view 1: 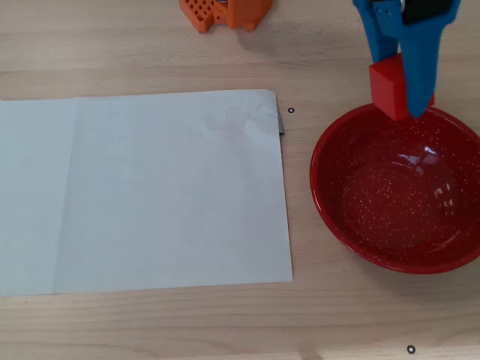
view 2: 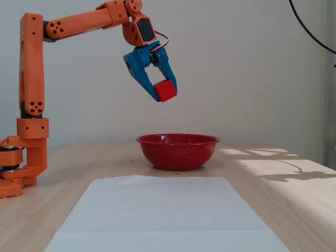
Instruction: Grasp the red cube and put it in the red bowl
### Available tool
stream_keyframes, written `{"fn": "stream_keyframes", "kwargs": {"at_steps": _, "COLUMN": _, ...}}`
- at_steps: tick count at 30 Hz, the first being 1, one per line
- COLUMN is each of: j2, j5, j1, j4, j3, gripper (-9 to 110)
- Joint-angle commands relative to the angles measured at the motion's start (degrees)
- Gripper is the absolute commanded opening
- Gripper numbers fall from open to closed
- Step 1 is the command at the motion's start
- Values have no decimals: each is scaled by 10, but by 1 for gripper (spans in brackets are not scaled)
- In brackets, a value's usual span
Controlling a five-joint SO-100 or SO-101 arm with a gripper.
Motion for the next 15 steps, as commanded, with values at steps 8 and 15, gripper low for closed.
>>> {"fn": "stream_keyframes", "kwargs": {"at_steps": 8, "j2": 34, "j5": 3, "j1": 48, "j4": -101, "j3": 35, "gripper": 30}}
{"fn": "stream_keyframes", "kwargs": {"at_steps": 15, "j2": 27, "j5": 3, "j1": 47, "j4": -79, "j3": 23, "gripper": 36}}
